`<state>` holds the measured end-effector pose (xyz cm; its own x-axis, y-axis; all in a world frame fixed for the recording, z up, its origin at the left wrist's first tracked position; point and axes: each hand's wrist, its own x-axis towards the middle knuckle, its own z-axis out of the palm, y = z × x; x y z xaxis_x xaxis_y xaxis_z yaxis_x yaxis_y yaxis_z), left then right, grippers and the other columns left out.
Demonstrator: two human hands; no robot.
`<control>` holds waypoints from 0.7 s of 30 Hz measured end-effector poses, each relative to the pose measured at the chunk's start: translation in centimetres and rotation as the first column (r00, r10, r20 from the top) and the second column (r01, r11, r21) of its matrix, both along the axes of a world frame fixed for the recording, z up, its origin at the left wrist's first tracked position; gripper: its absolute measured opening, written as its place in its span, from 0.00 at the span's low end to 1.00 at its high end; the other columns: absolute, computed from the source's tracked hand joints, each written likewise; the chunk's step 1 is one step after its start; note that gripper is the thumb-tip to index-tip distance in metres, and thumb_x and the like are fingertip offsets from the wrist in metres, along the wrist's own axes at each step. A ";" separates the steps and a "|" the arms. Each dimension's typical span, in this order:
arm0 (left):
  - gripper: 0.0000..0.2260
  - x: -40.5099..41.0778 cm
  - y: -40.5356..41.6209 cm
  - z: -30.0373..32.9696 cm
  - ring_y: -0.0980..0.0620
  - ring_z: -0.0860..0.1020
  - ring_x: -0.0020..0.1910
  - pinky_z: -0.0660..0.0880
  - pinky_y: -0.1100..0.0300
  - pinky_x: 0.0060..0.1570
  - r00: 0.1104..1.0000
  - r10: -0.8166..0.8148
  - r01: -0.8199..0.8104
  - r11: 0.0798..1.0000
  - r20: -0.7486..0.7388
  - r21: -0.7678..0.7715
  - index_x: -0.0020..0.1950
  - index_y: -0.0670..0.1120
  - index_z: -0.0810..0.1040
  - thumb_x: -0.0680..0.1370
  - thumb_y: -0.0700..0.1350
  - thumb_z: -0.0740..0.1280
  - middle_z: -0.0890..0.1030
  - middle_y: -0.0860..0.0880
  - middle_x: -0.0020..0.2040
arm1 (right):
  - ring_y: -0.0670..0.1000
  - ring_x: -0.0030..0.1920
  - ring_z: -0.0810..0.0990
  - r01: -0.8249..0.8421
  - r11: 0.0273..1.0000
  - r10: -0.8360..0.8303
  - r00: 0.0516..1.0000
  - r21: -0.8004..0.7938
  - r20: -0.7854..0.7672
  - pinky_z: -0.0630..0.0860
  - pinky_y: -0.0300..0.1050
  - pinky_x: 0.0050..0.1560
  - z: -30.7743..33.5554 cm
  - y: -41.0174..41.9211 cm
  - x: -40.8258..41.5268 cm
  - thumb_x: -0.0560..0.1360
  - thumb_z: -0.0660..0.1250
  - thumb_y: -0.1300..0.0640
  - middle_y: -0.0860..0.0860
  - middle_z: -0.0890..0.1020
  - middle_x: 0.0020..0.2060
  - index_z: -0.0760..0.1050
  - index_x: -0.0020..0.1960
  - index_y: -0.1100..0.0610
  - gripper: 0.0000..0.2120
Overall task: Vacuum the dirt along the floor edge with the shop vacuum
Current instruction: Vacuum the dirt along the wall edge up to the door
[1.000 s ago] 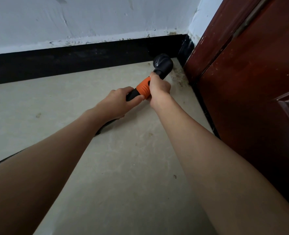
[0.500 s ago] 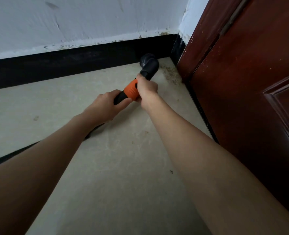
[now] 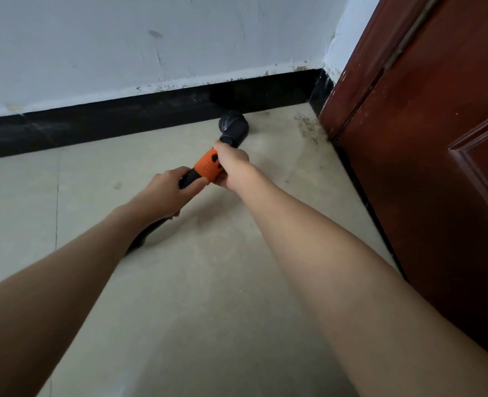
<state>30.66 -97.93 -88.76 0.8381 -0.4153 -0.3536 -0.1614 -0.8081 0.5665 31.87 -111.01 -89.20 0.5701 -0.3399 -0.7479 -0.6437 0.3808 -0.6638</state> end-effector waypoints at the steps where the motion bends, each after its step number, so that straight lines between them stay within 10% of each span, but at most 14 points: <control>1: 0.12 -0.3 -0.5 0.1 0.52 0.74 0.24 0.70 0.63 0.27 1.000 -0.013 0.012 1.000 -0.015 -0.008 0.51 0.46 0.73 0.80 0.55 0.60 0.75 0.47 0.30 | 0.61 0.59 0.77 0.023 1.000 -0.023 1.000 0.001 0.001 0.78 0.59 0.57 0.1 -0.5 -0.7 0.78 0.64 0.50 0.60 0.76 0.61 0.66 0.69 0.61 0.24; 12: 0.13 -8.5 -5.5 -1.4 0.55 0.72 0.28 0.73 0.53 0.39 0.968 -0.245 0.240 0.967 -0.056 -0.089 0.53 0.46 0.75 0.78 0.55 0.63 0.73 0.52 0.32 | 0.56 0.47 0.78 0.329 0.941 -0.334 0.941 -0.085 -0.059 0.78 0.57 0.58 -1.3 -5.7 -12.2 0.77 0.66 0.53 0.53 0.77 0.41 0.69 0.42 0.58 0.10; 21: 0.17 -7.7 -9.9 -0.9 0.53 0.73 0.27 0.76 0.52 0.40 0.951 -0.302 0.294 0.950 -0.067 -0.101 0.53 0.45 0.75 0.78 0.58 0.61 0.76 0.49 0.34 | 0.53 0.38 0.74 0.474 0.873 -0.482 0.874 -0.117 -0.053 0.77 0.52 0.54 0.0 -8.6 -12.0 0.78 0.64 0.54 0.51 0.73 0.35 0.68 0.40 0.58 0.12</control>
<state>22.99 -107.80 -89.61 0.6413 -0.6746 -0.3656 -0.3379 -0.6761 0.6548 19.91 -119.58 -89.17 0.2607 -0.6294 -0.7320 -0.4501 0.5916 -0.6689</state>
